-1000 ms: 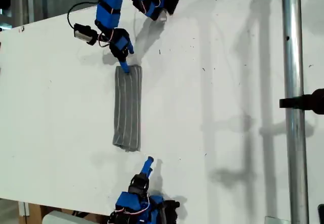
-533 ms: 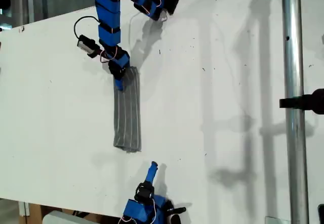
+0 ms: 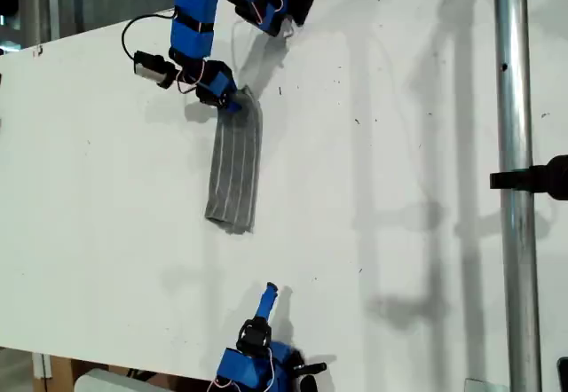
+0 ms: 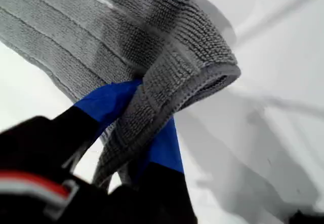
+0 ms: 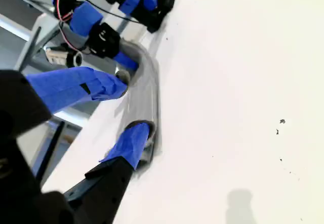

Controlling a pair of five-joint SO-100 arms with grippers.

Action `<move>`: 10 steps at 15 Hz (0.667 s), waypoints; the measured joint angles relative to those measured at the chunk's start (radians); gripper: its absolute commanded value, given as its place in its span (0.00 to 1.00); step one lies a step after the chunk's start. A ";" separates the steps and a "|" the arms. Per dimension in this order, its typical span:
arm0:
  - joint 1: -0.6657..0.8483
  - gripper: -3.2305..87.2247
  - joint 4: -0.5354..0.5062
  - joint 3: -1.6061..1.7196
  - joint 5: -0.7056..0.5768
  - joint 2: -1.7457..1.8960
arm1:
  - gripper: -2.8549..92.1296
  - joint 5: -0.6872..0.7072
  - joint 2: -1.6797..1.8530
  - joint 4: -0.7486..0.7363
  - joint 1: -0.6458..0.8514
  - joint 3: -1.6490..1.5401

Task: Grasp corners of a towel and fold twice.

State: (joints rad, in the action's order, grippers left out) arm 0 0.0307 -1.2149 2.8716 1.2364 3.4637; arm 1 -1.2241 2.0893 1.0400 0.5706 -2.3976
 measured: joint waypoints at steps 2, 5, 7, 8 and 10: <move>-0.002 0.19 0.002 0.000 -0.006 0.000 | 0.03 -0.008 0.434 0.364 -0.031 0.000; -0.009 0.19 0.002 0.008 -0.009 0.000 | 0.03 -0.086 0.528 0.408 -0.199 0.049; -0.008 0.19 0.008 0.012 -0.009 0.000 | 0.03 -0.084 0.388 0.126 -0.204 0.051; -0.008 0.19 0.008 0.012 -0.009 0.000 | 0.03 -0.074 0.288 -0.015 -0.219 0.048; -0.009 0.19 0.008 0.012 -0.009 0.000 | 0.03 -0.061 0.155 -0.239 -0.218 0.049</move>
State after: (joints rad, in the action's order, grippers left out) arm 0 0.0215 -1.2072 2.8839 1.2272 3.4637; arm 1 -1.2855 2.2442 0.8007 0.3528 -2.3485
